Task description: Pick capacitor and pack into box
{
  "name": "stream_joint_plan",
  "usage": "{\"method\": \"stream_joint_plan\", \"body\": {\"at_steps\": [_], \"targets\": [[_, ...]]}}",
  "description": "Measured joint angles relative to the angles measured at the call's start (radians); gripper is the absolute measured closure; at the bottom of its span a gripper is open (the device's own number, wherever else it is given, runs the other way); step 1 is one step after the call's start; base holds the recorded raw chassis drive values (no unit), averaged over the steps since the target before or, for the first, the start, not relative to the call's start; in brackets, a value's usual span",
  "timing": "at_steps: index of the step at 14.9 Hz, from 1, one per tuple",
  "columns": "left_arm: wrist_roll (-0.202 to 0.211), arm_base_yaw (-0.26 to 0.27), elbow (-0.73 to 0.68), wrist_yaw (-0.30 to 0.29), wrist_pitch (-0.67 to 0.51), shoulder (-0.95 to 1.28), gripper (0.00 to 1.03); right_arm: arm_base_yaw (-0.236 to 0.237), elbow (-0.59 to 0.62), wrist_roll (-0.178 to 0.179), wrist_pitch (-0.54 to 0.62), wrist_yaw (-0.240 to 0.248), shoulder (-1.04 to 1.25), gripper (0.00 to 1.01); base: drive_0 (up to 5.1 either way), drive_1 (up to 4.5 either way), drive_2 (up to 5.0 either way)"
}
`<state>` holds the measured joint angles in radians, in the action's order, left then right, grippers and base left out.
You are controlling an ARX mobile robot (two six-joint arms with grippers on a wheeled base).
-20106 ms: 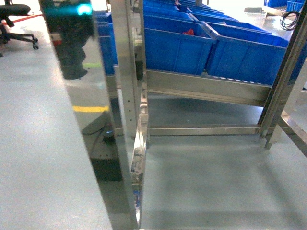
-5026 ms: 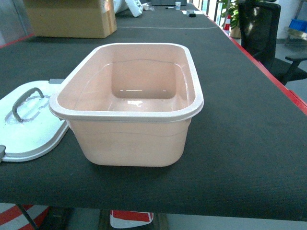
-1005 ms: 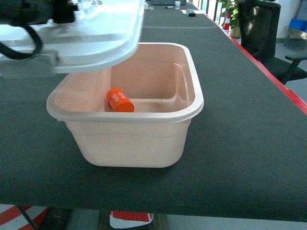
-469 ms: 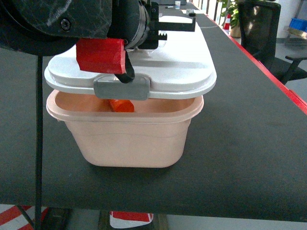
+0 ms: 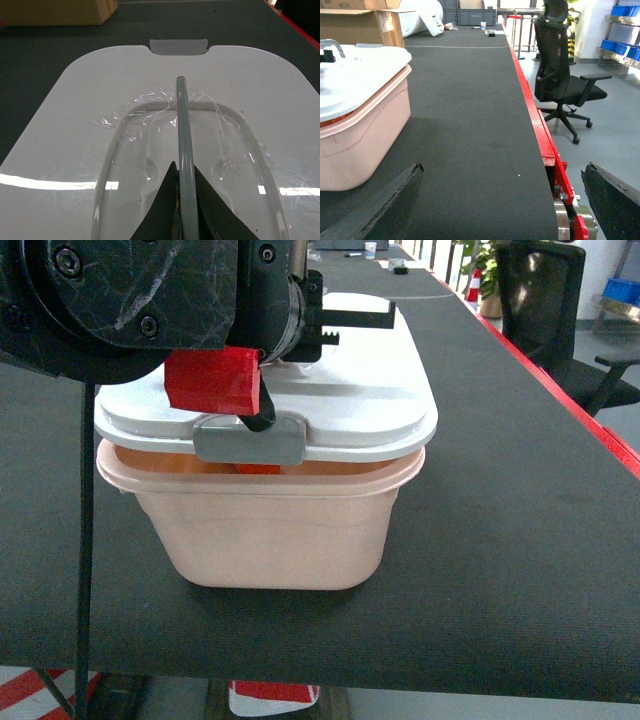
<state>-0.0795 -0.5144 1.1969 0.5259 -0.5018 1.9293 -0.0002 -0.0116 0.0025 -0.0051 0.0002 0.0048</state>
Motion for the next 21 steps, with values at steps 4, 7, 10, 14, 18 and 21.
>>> {"method": "stream_joint_plan", "body": {"at_steps": [4, 7, 10, 14, 18, 21], "targets": [[-0.023, 0.016, -0.023, -0.011, 0.000, 0.002, 1.01, 0.000, 0.000, 0.000, 0.000, 0.000, 0.000, 0.03, 0.0, 0.00, 0.0], [-0.029, 0.014, -0.040, -0.025, -0.002, 0.002, 1.01, 0.000, 0.000, 0.000, 0.000, 0.000, 0.000, 0.03, 0.0, 0.00, 0.0], [-0.049, 0.014, -0.060, -0.042, -0.018, 0.002, 1.00, 0.000, 0.000, 0.000, 0.000, 0.000, 0.000, 0.03, 0.0, 0.00, 0.0], [-0.052, 0.013, -0.077, -0.104, -0.097, -0.002, 0.61, 0.000, 0.000, 0.000, 0.000, 0.000, 0.000, 0.03, 0.0, 0.00, 0.0], [-0.062, 0.024, -0.181, -0.185, -0.217, -0.145, 0.17, 0.000, 0.000, 0.000, 0.000, 0.000, 0.000, 0.03, 0.0, 0.00, 0.0], [-0.014, 0.067, -0.320, -0.216, -0.399, -0.340, 0.05, 0.000, 0.000, 0.000, 0.000, 0.000, 0.000, 0.03, 0.0, 0.00, 0.0]]}}
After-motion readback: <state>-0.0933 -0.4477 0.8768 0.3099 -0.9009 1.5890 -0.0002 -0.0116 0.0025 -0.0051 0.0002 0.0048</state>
